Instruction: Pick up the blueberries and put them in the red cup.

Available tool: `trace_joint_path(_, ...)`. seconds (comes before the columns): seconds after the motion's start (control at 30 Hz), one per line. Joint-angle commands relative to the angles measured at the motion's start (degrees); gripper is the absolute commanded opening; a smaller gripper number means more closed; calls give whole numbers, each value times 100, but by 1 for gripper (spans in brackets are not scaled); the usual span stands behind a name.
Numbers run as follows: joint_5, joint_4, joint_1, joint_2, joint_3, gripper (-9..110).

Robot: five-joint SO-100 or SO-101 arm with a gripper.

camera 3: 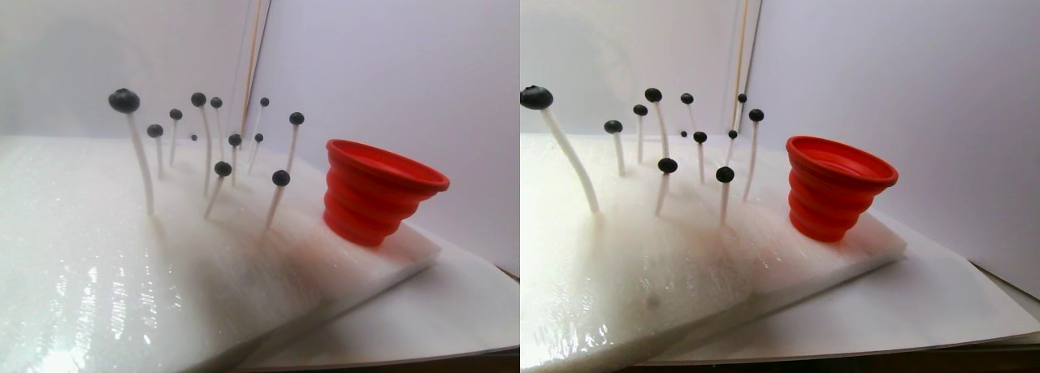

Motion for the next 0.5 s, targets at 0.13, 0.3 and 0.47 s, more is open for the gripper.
trace_joint_path(0.13,-35,-387,-114,-237,26,17)
trace_joint_path(0.3,-88,-615,-132,-387,149,18)
trace_joint_path(0.47,-141,-835,-105,-598,202,18)
